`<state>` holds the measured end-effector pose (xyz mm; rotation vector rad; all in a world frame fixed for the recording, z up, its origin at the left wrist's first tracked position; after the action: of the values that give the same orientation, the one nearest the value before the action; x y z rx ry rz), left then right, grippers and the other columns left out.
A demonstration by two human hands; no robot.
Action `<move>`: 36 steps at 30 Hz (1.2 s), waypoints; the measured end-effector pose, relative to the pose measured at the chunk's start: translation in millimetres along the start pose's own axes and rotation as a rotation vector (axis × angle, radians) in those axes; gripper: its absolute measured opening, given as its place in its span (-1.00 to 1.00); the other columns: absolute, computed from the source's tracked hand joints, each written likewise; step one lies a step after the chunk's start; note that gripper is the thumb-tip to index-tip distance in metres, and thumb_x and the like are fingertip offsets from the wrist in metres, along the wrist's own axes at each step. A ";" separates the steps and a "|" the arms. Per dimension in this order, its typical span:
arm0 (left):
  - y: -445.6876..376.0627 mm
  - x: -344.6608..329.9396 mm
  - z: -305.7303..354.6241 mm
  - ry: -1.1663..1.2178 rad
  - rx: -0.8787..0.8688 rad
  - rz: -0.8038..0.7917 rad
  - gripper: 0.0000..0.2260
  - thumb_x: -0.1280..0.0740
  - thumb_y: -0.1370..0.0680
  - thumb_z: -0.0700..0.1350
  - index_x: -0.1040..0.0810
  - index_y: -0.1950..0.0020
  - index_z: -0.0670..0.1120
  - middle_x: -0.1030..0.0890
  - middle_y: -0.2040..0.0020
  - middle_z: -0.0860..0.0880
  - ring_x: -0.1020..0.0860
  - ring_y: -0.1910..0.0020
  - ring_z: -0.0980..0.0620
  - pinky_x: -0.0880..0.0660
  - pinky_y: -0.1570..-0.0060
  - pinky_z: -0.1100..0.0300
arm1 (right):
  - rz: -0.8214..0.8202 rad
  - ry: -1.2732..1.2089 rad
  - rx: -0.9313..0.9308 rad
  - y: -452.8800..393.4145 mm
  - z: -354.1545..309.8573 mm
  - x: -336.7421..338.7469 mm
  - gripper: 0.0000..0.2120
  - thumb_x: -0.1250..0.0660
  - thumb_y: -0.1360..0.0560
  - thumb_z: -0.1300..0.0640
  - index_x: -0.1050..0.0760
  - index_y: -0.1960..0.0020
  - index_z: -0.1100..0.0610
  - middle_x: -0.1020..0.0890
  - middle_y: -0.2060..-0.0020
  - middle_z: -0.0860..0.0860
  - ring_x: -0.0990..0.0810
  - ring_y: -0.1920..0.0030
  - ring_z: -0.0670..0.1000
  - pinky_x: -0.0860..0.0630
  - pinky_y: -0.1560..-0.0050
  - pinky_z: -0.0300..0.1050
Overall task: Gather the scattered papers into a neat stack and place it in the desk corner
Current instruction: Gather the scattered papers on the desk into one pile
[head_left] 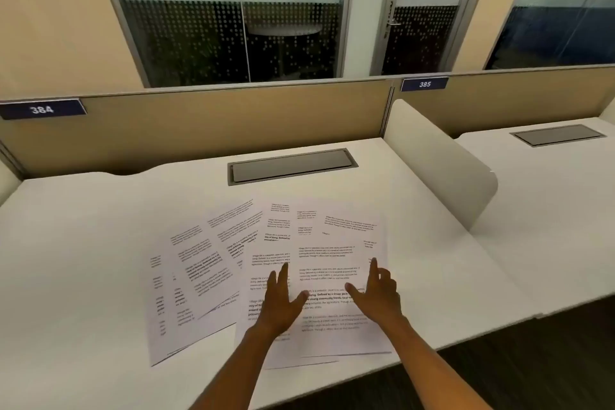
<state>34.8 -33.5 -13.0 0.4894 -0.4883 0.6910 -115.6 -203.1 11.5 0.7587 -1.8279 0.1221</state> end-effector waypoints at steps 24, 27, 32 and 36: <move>-18.4 -13.2 16.1 0.140 0.139 0.162 -0.32 -0.41 -0.51 -0.03 -0.17 -0.54 -0.11 -0.25 -0.48 -0.16 -0.28 -0.46 -0.11 -0.29 -0.41 0.05 | -0.022 -0.515 -0.184 -42.8 4.2 -13.2 -0.34 -0.37 -0.50 0.17 -0.14 -0.50 0.18 -0.49 -0.31 0.20 -0.52 -0.26 0.20 -0.50 -0.25 0.04; -20.0 -6.3 14.0 0.131 0.149 0.172 -0.36 -0.39 -0.53 -0.05 -0.19 -0.53 -0.11 -0.26 -0.47 -0.17 -0.30 -0.45 -0.12 -0.31 -0.41 0.03 | -0.031 -0.572 -0.184 -42.0 4.5 -13.8 -0.48 -0.33 -0.49 0.31 -0.28 -0.41 0.21 -0.53 -0.29 0.18 -0.54 -0.24 0.18 -0.51 -0.21 -0.02; -15.2 16.4 -2.1 0.010 0.221 0.293 -0.46 -0.36 -0.54 -0.04 -0.28 -0.47 -0.10 -0.32 -0.43 -0.19 -0.33 -0.41 -0.16 -0.36 -0.37 -0.03 | -0.058 -0.555 -0.154 -37.9 -8.2 -23.2 -0.56 -0.30 -0.50 0.32 -0.35 -0.36 0.24 -0.55 -0.28 0.17 -0.55 -0.23 0.17 -0.50 -0.22 -0.05; -4.5 36.4 -20.9 -0.101 0.356 0.371 -0.51 -0.33 -0.54 0.01 -0.31 -0.43 -0.07 -0.29 -0.43 -0.18 -0.32 -0.40 -0.19 -0.40 -0.32 -0.13 | -0.073 -0.512 -0.125 -33.8 -22.6 -33.7 -0.62 -0.27 -0.51 0.32 -0.37 -0.32 0.23 -0.57 -0.24 0.16 -0.58 -0.18 0.15 -0.55 -0.18 -0.03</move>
<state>67.7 -7.2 -9.7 0.7809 -0.5602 1.1237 -72.1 -205.3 -18.2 0.8170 -2.2595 -0.2548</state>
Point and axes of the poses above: each hand's wrist, its own y-axis away from the middle knuckle, its own x-axis out of the back of the hand, z = x × y, the point moved 5 cm from there along -y, towards the middle knuckle
